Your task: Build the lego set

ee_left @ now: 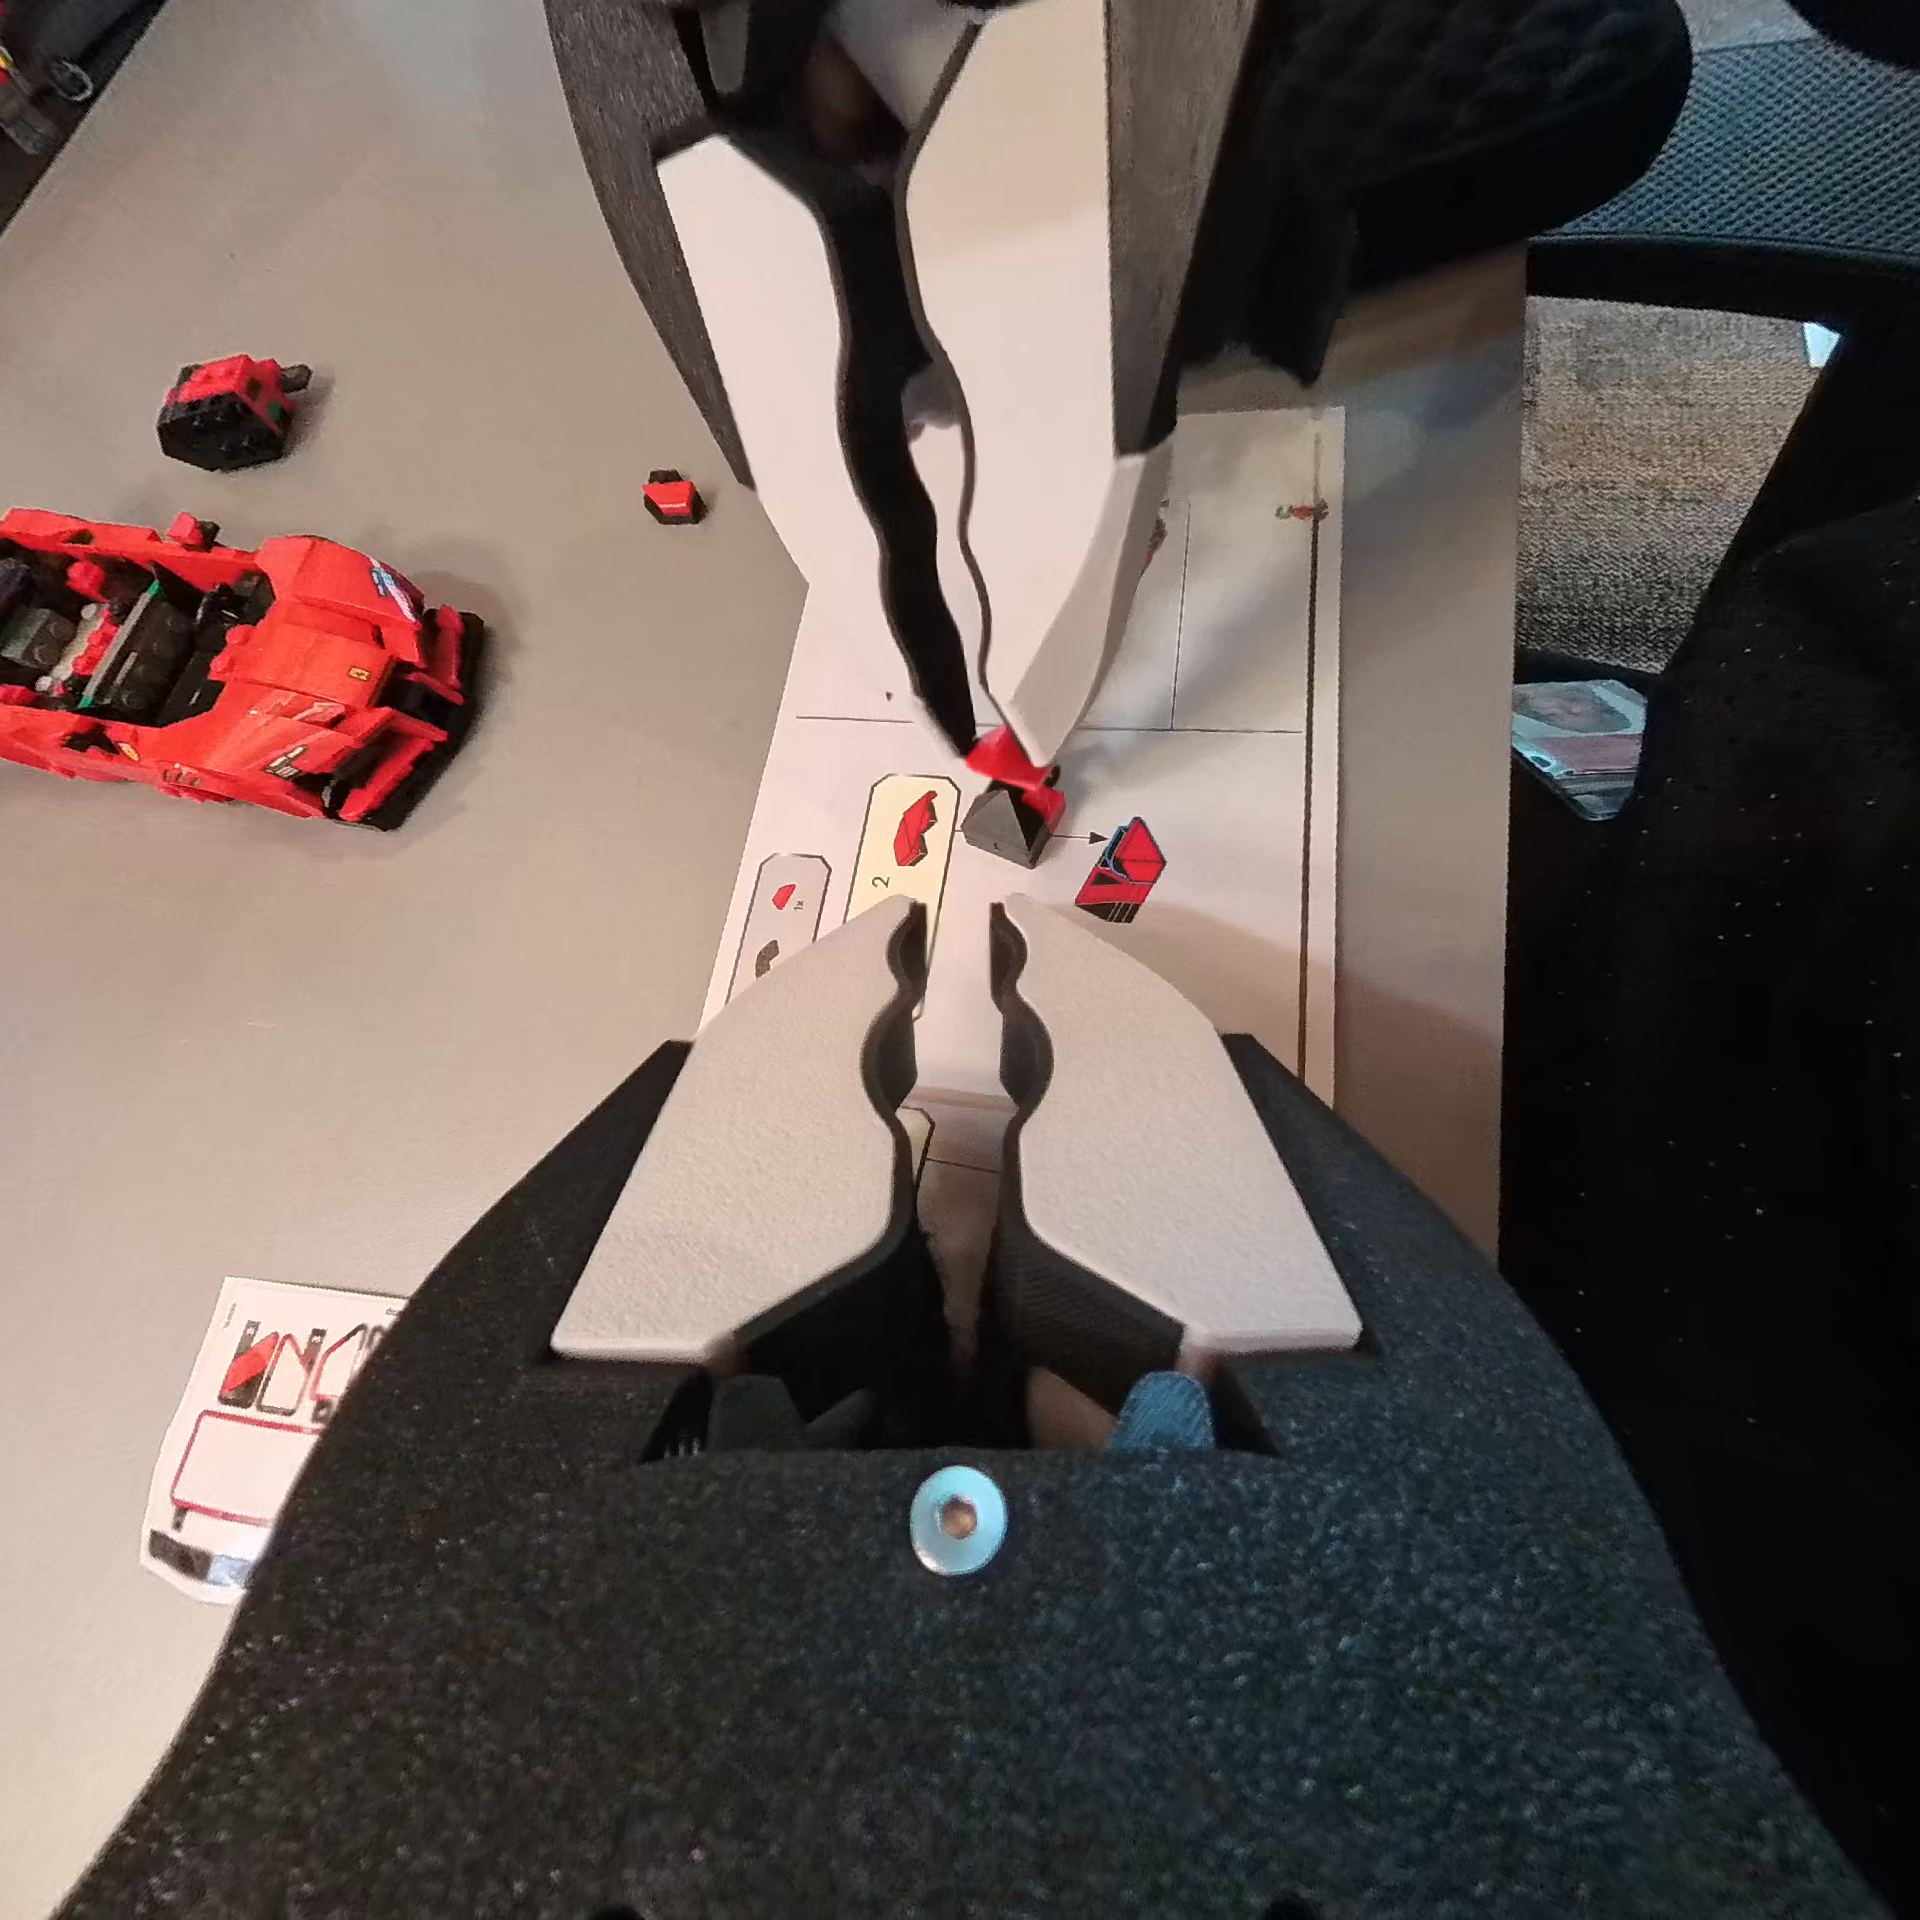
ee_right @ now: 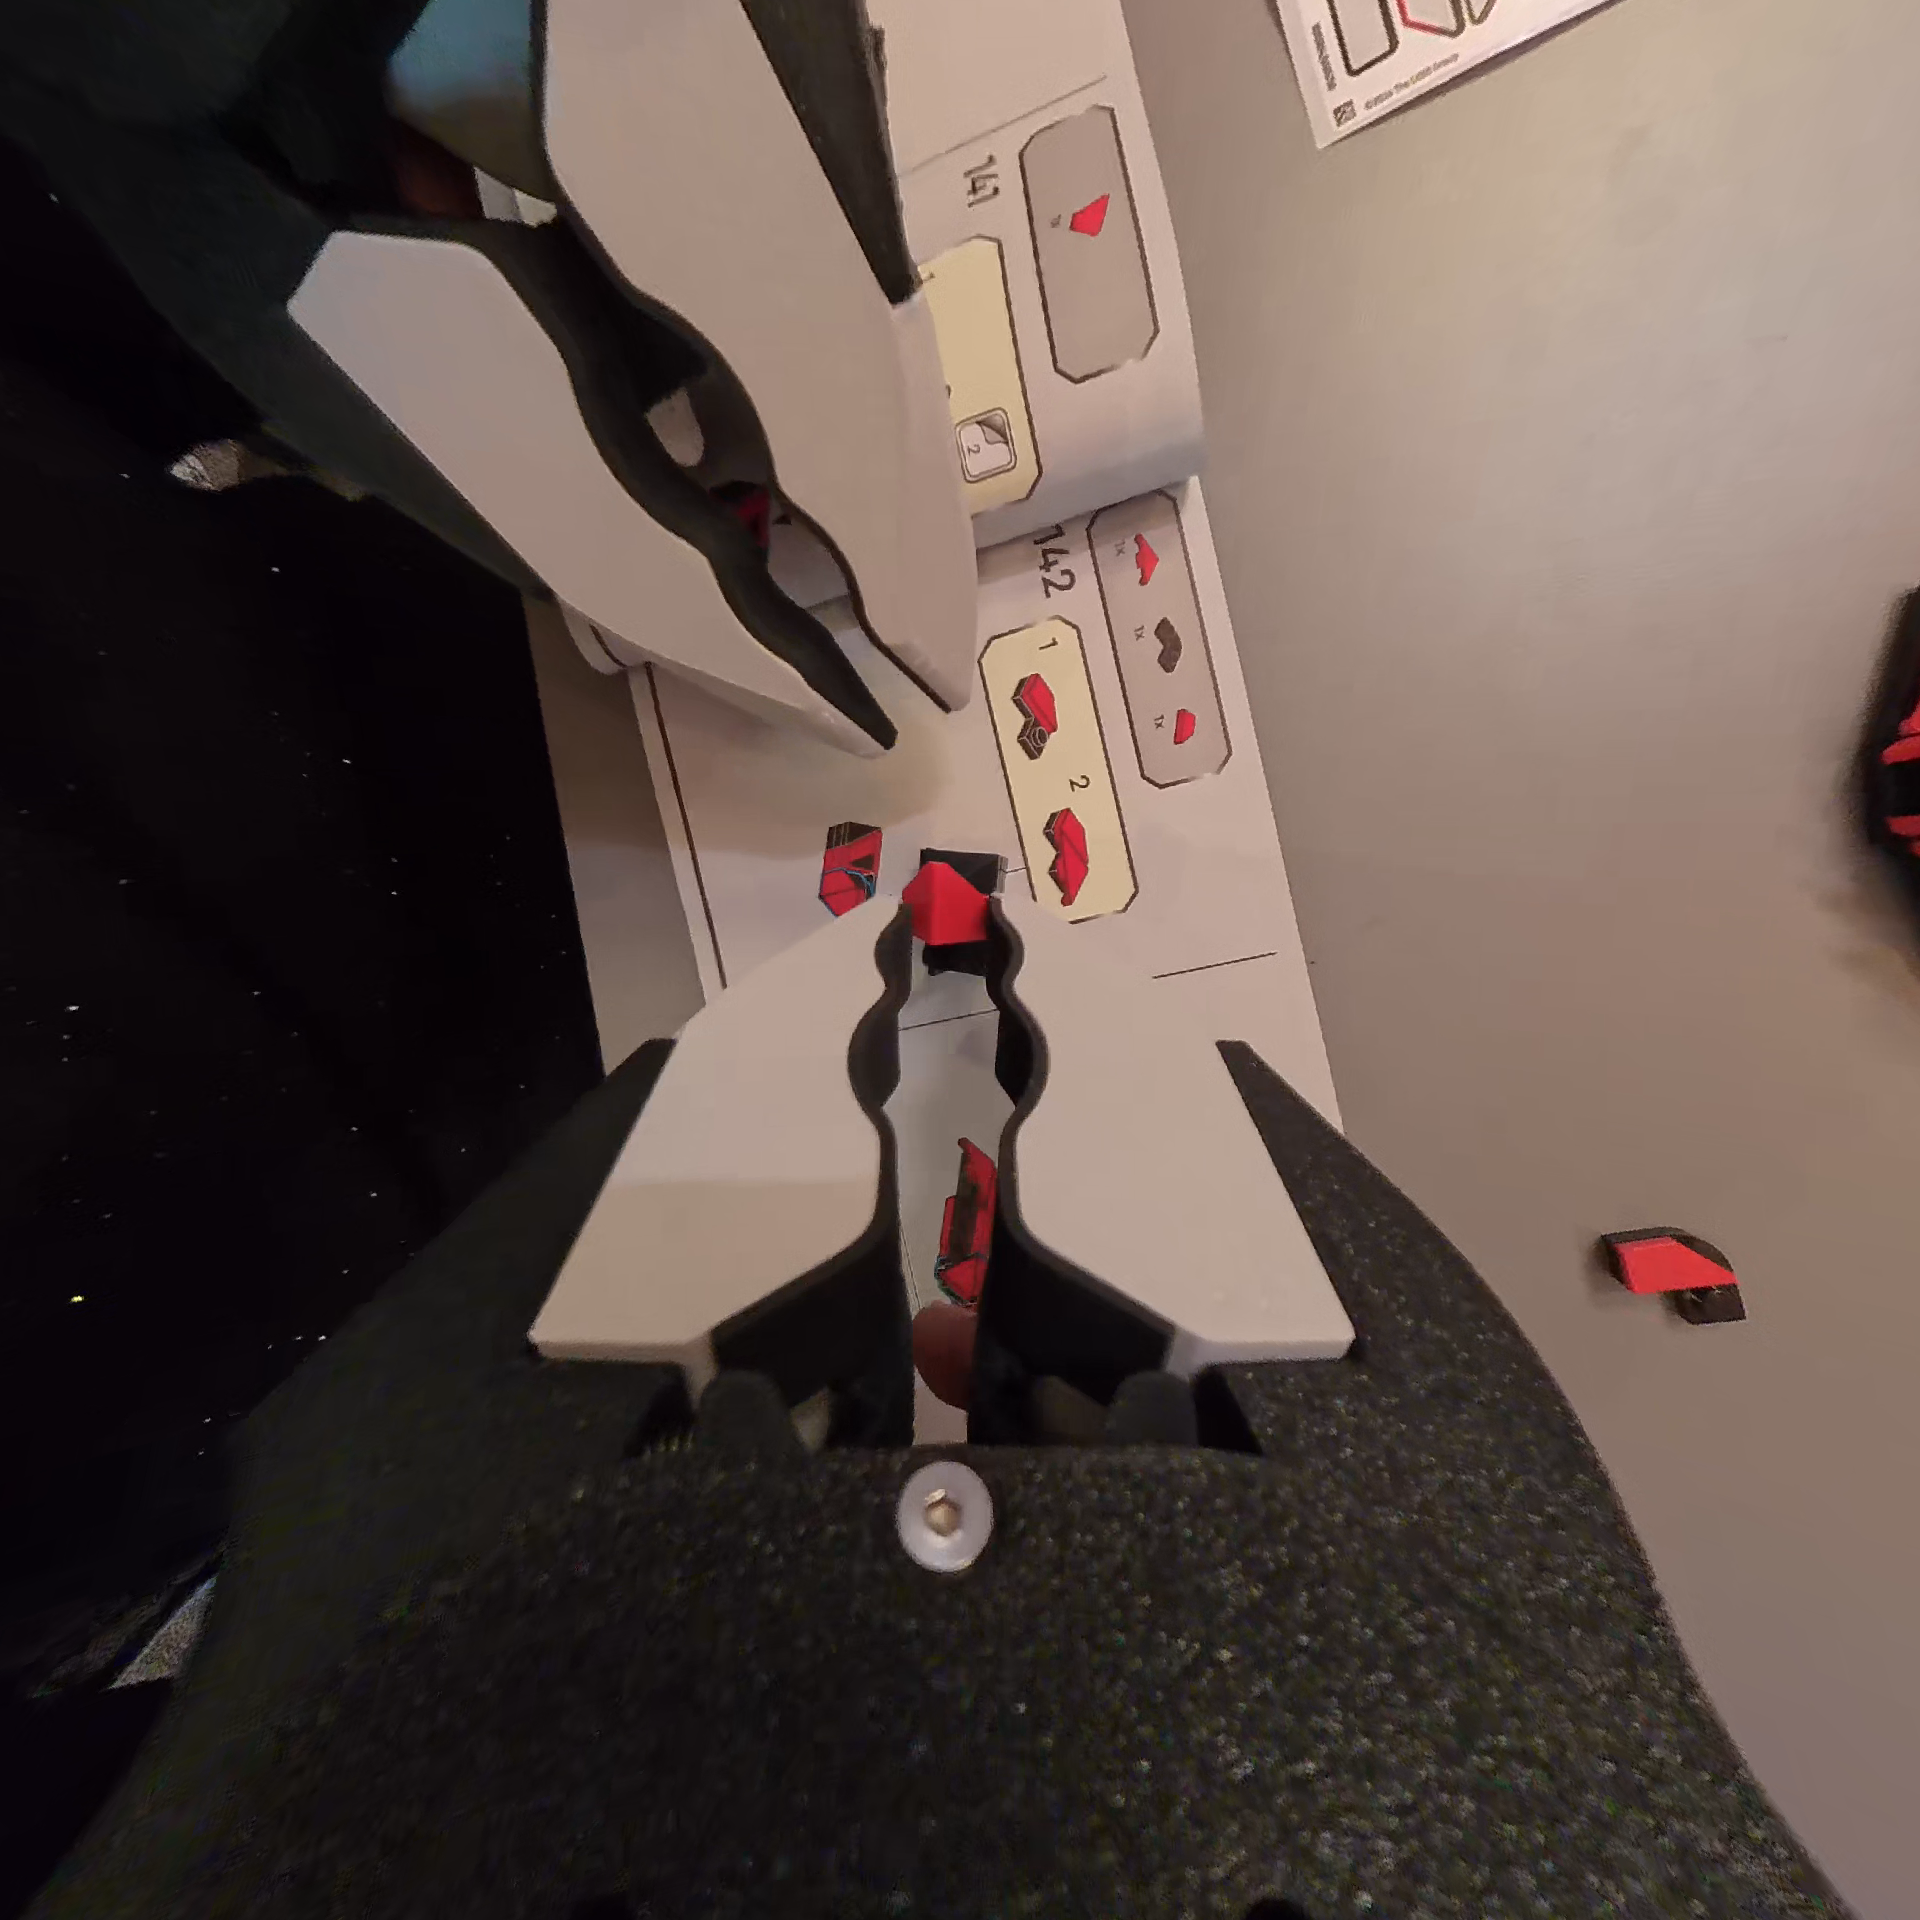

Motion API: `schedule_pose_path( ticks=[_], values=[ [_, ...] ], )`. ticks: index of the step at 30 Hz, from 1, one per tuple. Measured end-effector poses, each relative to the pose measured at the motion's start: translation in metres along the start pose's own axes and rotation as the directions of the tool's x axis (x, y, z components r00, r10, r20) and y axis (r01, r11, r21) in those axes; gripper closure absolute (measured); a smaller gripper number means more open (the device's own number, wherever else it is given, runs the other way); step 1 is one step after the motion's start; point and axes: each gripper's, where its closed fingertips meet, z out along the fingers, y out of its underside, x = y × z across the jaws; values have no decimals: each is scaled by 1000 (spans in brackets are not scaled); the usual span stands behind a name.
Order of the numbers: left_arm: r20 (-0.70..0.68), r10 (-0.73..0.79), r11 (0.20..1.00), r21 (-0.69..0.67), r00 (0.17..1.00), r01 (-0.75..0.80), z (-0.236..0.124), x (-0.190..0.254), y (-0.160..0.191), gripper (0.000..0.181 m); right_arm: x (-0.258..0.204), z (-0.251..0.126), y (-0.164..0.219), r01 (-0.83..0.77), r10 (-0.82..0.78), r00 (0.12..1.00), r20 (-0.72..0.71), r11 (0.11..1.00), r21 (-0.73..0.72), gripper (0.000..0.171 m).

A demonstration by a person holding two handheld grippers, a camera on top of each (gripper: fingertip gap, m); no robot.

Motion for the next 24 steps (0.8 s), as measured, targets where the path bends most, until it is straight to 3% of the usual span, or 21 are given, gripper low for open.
schedule_pose_path(
  ticks=[3, 5, 8, 10, 17, 21, 24],
  values=[
    [16, 21, 999, 32, 1000, -21, -2, 0, -6, 163, -3, -9, -11, -40, 35, 998, 55, 994, 103, 158],
    [98, 68, 989, 123, 993, -80, -8, -7, -22, 159, -9, -22, -30, -129, 90, 984, 152, 954, 270, 158],
    [228, 147, 945, 253, 962, -205, -22, -13, -49, 158, -10, -50, -54, -315, 162, 931, 328, 809, 497, 158],
    [305, 173, 920, 289, 936, -264, -30, -17, -60, 160, -9, -63, -60, -407, 179, 892, 415, 717, 565, 158],
    [474, 201, 875, 307, 857, -375, -43, -24, -79, 163, -15, -66, -60, -466, 180, 861, 476, 654, 596, 158],
    [459, 231, 879, 279, 858, -386, -37, -20, -77, 173, -18, -65, -61, -476, 177, 854, 489, 645, 597, 158],
    [388, 170, 885, 345, 906, -314, -38, -17, -76, 173, -22, -65, -61, -446, 154, 868, 473, 662, 603, 158]
  ],
)
